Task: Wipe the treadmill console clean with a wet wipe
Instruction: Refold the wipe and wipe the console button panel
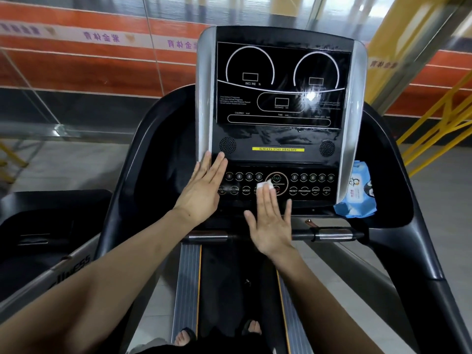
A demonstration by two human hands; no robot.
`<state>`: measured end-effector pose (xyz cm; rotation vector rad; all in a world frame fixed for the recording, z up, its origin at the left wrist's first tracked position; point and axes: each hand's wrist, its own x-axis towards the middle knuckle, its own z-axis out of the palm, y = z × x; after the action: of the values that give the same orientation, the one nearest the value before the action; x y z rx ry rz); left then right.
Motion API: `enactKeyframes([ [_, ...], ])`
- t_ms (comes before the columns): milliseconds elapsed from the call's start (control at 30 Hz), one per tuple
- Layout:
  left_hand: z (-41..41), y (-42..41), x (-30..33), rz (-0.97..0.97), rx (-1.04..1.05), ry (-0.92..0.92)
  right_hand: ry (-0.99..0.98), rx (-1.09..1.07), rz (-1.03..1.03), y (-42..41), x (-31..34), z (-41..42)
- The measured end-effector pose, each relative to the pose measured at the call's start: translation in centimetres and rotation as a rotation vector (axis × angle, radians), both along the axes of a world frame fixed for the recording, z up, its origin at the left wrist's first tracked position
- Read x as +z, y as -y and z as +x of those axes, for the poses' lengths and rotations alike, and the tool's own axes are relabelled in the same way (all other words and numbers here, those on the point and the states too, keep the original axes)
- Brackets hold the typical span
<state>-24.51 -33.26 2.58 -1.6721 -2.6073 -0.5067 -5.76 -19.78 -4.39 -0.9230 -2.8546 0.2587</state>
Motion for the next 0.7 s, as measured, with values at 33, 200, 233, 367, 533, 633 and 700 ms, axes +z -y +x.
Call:
enactKeyframes([
  [33,-0.3,0.4,0.1,0.008,0.015,-0.016,-0.018,-0.06,-0.019,-1.0,0.0,0.3],
  [200,-0.9,2.2,-0.6,-0.018,0.123,-0.013,-0.072,-0.073,-0.132,1.2,0.9,-3.6],
  [233,-1.0,2.5,-0.7,-0.033,0.114,-0.02,-0.078,0.01,-0.105,2.4,1.0,-4.7],
  [367,-1.5,3.5,-0.8,-0.071,0.096,-0.074,-0.044,0.193,0.059,3.0,1.3,-6.0],
  [533,-2.5,4.0,-1.0,-0.158,0.086,-0.122,-0.044,-0.061,0.016,-0.4,1.1,-3.0],
  [633,-2.7,4.1,-0.9,-0.207,0.074,-0.13,-0.095,-0.032,-0.068,2.4,1.5,-6.1],
  [700,-2.9,4.2,-0.8,-0.232,0.075,-0.158,-0.076,0.149,-0.008,4.4,1.9,-8.3],
])
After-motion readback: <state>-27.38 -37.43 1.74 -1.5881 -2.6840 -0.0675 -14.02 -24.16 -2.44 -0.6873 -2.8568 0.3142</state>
